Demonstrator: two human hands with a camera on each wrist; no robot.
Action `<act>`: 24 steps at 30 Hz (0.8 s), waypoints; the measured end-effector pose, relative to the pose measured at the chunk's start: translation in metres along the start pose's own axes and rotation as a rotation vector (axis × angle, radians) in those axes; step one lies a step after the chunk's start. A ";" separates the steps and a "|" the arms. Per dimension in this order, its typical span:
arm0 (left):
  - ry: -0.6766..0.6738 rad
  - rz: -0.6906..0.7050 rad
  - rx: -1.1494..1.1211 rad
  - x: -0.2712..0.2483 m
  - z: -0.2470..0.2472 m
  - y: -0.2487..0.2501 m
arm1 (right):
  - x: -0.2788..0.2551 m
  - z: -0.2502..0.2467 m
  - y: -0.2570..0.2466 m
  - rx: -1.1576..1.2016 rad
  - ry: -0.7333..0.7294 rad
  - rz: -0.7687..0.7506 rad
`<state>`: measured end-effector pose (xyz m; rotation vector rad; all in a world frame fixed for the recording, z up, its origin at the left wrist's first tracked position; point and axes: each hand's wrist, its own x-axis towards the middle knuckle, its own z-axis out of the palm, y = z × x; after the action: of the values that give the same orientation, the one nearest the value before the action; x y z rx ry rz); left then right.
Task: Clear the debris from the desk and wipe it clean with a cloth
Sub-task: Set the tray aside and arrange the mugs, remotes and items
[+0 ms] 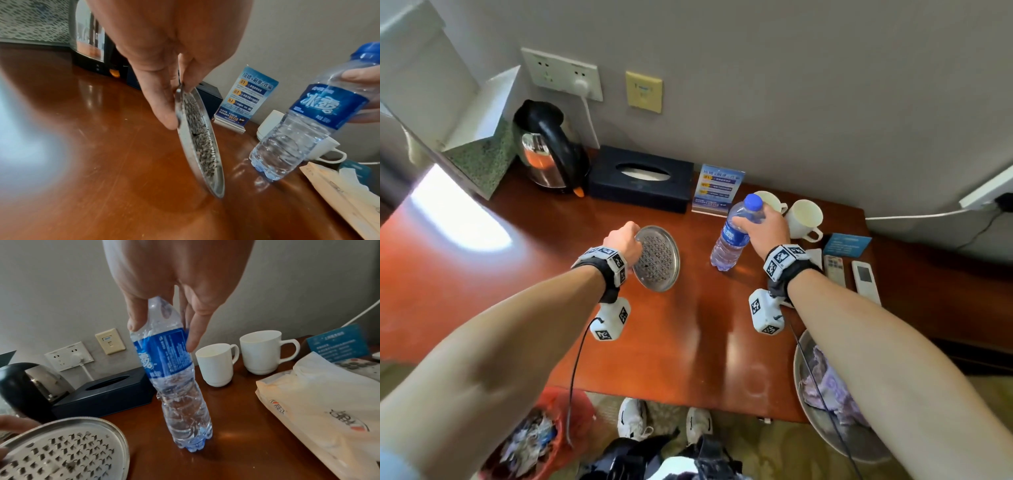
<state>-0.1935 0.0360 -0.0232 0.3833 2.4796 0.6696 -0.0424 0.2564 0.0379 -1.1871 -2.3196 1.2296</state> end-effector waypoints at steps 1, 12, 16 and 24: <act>-0.008 0.004 0.010 0.003 0.001 0.001 | 0.000 0.002 0.000 0.006 -0.003 0.003; 0.002 -0.006 -0.023 0.025 0.013 0.008 | -0.008 0.019 0.009 -0.209 -0.043 0.043; 0.014 -0.002 0.020 0.027 0.018 0.007 | -0.013 0.018 0.009 -0.170 -0.016 0.072; -0.108 -0.009 0.143 0.029 0.031 -0.003 | -0.019 0.024 0.027 -0.109 -0.037 0.062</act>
<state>-0.1998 0.0569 -0.0594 0.4495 2.4313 0.4566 -0.0285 0.2367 0.0046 -1.2909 -2.4222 1.1675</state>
